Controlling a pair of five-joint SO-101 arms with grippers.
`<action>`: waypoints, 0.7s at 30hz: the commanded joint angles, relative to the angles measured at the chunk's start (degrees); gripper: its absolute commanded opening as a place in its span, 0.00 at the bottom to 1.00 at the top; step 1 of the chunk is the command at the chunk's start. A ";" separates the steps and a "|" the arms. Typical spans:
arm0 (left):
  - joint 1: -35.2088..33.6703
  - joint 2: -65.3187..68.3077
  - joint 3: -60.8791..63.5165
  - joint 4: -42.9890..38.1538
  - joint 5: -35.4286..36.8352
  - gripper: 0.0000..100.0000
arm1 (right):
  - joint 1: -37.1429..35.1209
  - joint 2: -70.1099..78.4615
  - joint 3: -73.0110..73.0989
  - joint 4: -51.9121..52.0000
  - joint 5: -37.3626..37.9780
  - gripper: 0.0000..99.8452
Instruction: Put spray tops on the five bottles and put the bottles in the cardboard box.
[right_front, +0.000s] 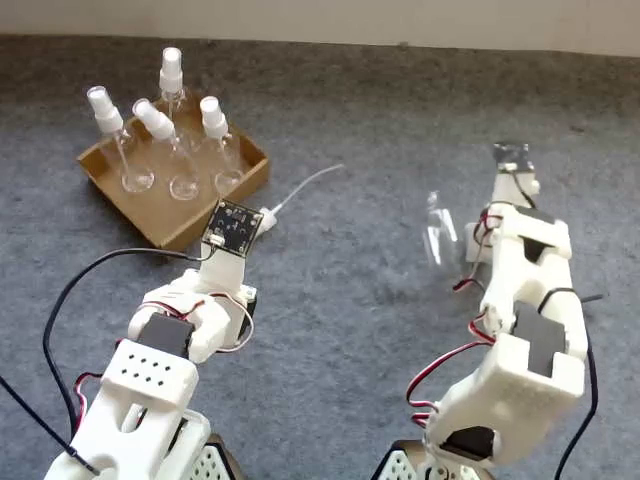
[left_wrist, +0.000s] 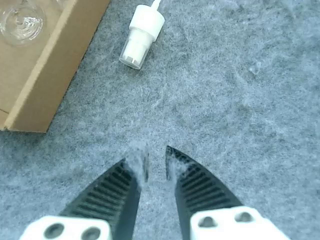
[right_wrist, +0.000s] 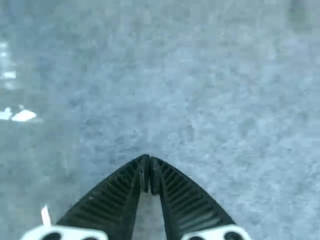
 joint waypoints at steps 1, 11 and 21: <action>1.01 -1.27 -0.48 0.44 0.62 0.01 | -4.18 -0.92 -4.53 8.57 1.14 0.01; 1.01 -1.27 -1.89 0.53 0.62 0.01 | -12.79 -0.92 -14.99 24.48 0.97 0.01; 0.92 -1.27 -1.63 0.26 0.62 0.01 | -19.30 -4.62 -18.95 31.96 -6.51 0.01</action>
